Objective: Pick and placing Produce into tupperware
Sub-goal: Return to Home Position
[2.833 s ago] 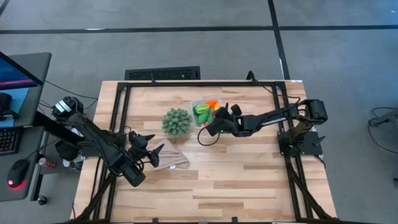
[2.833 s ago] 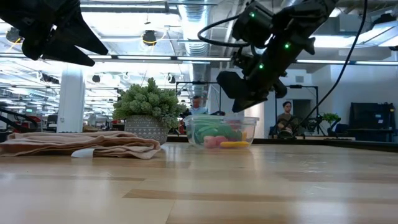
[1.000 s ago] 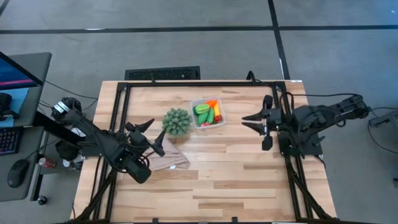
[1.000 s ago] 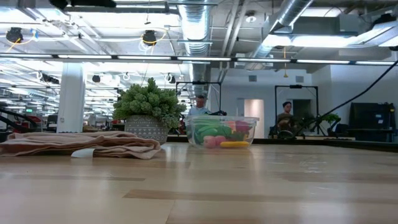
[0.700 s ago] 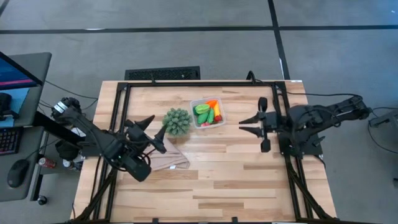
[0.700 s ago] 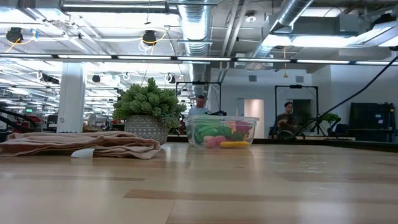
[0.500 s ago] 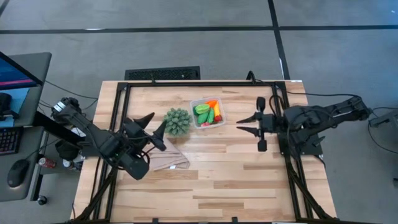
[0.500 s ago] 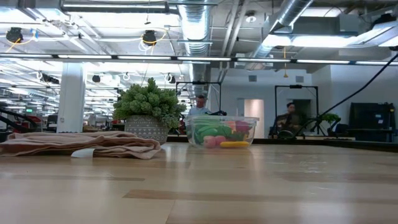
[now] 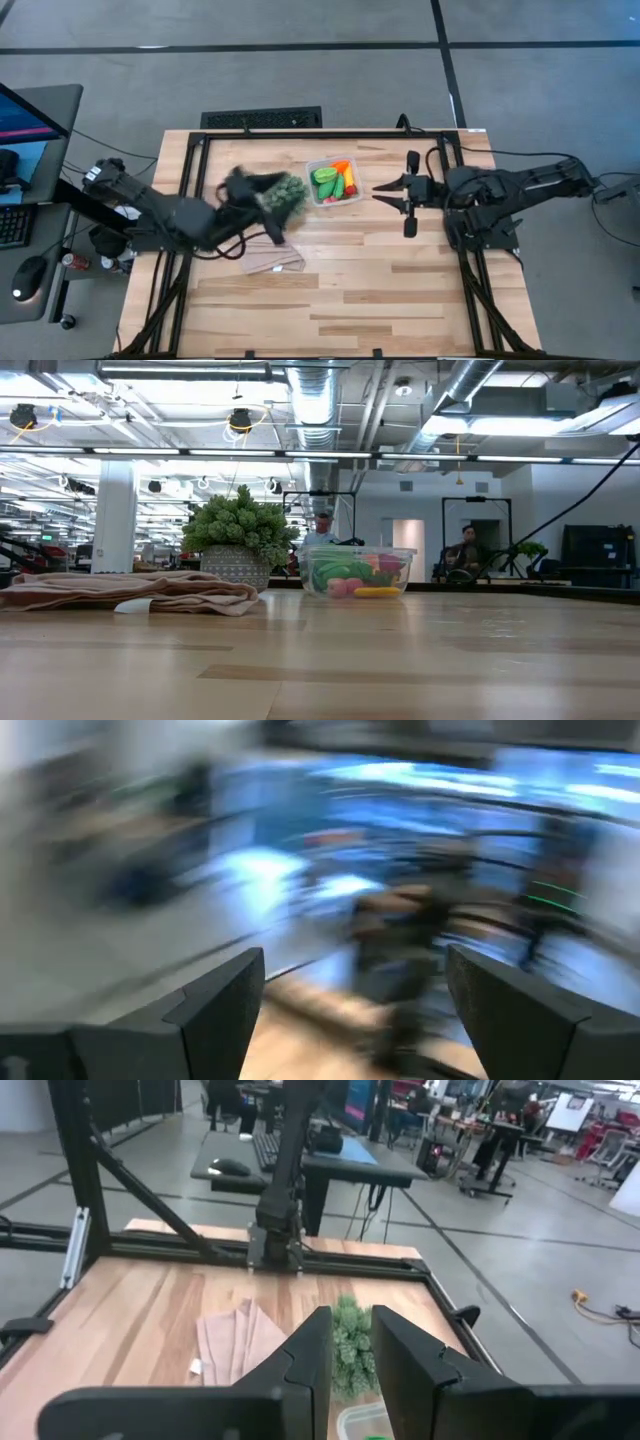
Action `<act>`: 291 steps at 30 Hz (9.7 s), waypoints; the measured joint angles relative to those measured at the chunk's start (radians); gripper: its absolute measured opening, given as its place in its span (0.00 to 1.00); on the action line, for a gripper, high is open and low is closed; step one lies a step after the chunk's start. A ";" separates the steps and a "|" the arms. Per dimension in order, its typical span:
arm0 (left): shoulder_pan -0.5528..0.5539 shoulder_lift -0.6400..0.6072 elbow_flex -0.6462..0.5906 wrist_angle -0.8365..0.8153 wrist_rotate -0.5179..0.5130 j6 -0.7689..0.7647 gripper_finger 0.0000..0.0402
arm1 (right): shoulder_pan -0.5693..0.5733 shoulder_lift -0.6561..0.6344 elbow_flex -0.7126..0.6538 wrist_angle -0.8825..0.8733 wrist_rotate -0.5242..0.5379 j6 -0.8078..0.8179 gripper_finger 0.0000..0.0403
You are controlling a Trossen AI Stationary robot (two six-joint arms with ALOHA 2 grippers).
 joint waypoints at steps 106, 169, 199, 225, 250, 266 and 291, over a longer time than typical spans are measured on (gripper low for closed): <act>0.218 -1.298 -1.071 0.140 0.398 0.252 0.75 | -0.126 -0.827 -0.681 0.373 -0.333 0.306 0.17; 0.221 -1.306 -1.290 0.905 0.544 0.601 0.75 | -0.071 -0.919 -0.693 0.298 -0.235 0.174 0.17; 0.256 -1.306 -1.292 0.398 0.748 0.135 0.75 | -0.071 -0.918 -0.908 0.566 -0.232 0.231 0.17; 0.253 -1.304 -1.292 -0.071 0.698 0.178 0.75 | -0.071 -0.906 -0.907 0.213 -0.245 0.333 0.17; 0.431 -1.306 -1.292 -0.064 0.939 0.356 0.75 | -0.070 -0.906 -0.907 0.211 -0.247 0.428 0.17; 0.496 -1.305 -1.292 -0.104 1.074 0.315 0.75 | -0.070 -0.906 -0.907 0.210 -0.248 0.383 0.17; 0.496 -1.305 -1.292 -0.104 1.070 0.212 0.75 | -0.070 -0.906 -0.907 0.205 -0.273 0.314 0.17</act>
